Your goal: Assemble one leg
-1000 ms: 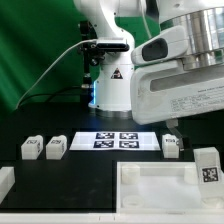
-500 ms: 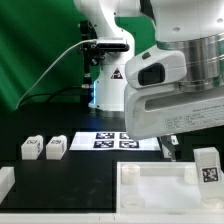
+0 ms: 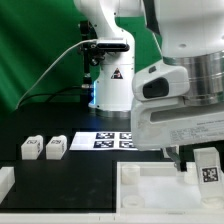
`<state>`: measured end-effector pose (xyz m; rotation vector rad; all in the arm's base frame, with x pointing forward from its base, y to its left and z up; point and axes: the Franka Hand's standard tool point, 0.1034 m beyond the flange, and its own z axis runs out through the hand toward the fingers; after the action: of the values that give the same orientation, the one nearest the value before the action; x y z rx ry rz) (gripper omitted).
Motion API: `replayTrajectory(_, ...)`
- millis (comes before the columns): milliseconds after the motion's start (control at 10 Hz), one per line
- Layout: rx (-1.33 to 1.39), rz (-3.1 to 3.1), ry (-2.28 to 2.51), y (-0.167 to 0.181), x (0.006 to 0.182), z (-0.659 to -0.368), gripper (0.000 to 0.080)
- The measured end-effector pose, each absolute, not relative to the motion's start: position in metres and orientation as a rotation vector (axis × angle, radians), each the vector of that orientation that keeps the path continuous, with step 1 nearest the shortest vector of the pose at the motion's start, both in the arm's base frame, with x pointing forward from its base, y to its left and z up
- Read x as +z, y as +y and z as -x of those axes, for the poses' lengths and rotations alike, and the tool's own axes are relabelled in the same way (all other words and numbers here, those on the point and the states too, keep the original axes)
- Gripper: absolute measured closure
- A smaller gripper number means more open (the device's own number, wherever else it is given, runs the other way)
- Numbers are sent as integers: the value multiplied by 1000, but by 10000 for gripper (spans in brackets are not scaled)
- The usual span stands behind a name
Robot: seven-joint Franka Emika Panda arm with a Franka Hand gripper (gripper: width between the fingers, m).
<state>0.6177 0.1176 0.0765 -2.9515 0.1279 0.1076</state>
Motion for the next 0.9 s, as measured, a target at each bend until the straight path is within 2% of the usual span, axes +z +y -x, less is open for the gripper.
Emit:
replayTrajectory(100, 109, 2952, 150, 117, 77, -618, 150)
replayTrajectory(300, 113, 2951, 175, 116, 76, -618, 414)
replayTrajectory(400, 119, 2948, 241, 116, 76, -618, 508)
replayTrajectory(900, 198, 2729, 1135, 120, 75, -622, 508)
